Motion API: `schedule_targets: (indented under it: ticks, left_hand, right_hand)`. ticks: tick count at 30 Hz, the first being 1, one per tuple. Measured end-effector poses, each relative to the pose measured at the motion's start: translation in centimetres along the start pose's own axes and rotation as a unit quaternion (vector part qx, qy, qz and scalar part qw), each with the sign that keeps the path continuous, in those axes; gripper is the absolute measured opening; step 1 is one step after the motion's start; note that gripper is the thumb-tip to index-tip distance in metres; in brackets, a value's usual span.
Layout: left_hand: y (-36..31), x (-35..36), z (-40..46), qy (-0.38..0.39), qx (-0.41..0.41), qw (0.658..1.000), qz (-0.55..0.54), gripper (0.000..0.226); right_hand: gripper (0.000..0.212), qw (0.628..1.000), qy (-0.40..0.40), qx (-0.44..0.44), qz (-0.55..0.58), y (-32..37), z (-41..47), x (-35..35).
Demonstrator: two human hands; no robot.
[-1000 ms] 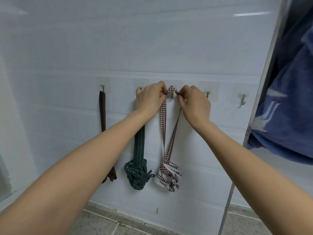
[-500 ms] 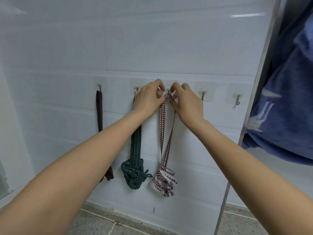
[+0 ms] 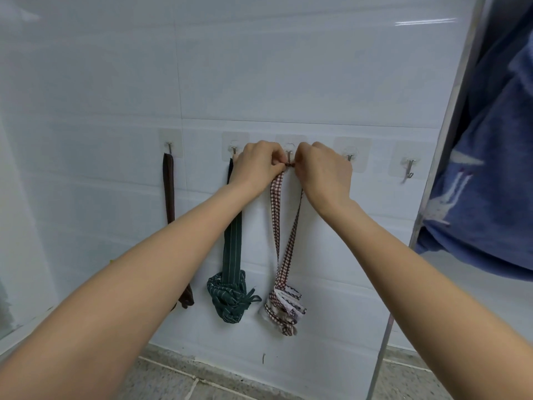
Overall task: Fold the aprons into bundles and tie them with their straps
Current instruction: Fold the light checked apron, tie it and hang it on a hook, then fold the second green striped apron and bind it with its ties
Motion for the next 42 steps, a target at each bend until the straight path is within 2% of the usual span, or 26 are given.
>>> schedule_targets:
  ticks: [7, 11, 16, 18, 22, 25, 27, 33, 37, 42]
  left_hand:
    - [0.6, 0.9, -1.2, 0.042, 0.000, 0.999, 0.019, 0.007]
    - [0.7, 1.4, -1.8, 0.059, -0.010, 0.996, 0.072, 0.004]
    - [0.4, 1.7, -2.3, 0.053, -0.032, 0.991, 0.122, 0.010]
    - [0.4, 1.7, -2.6, 0.068, -0.060, 0.992, 0.089, 0.011]
    - [0.2, 1.4, -4.6, 0.079, -0.091, 0.993, -0.007, 0.016]
    - [0.9, 0.5, -7.9, 0.073, -0.124, 0.989, -0.043, 0.018]
    - [2.0, -0.4, -10.6, 0.074, -0.146, 0.986, -0.027, 0.019]
    - [8.3, -4.9, -20.7, 0.070, -0.279, 0.957, 0.043, 0.018]
    - [14.7, -9.2, -29.1, 0.054, -0.412, 0.909, 0.034, 0.011]
    - [22.6, -16.0, -39.4, 0.040, -0.516, 0.853, 0.067, 0.015]
  right_hand:
    - [0.013, 0.999, 0.039, 0.019, 0.012, -0.3, -2.3, 1.6]
    - [0.003, 0.996, 0.083, 0.007, -0.013, -0.2, -2.6, 1.6]
    - [0.013, 0.992, 0.117, -0.002, -0.035, 0.0, -2.6, 1.1]
    - [0.016, 0.991, 0.132, 0.024, 0.008, -0.4, -2.6, 1.0]
    - [0.028, 0.970, 0.157, 0.068, 0.174, -0.7, -4.4, 0.9]
    - [0.023, 0.965, 0.147, 0.026, 0.215, -0.3, -7.1, 0.7]
    - [0.020, 0.962, 0.167, -0.010, 0.215, 0.7, -9.3, 1.2]
    - [0.019, 0.914, 0.314, -0.108, 0.235, 7.9, -16.6, 4.8]
    - [0.022, 0.863, 0.399, -0.149, 0.272, 15.8, -21.2, 8.8]
    - [0.038, 0.800, 0.496, -0.192, 0.278, 27.7, -28.4, 14.3]
Point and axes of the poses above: each hand's wrist, its own z-axis towards the middle knuckle, its own x-axis out of the palm, y = z × x, the point moved 1 cm from there along z, towards the middle knuckle, and after that the axes turned 7 degrees about x, right-handed, at the moved point
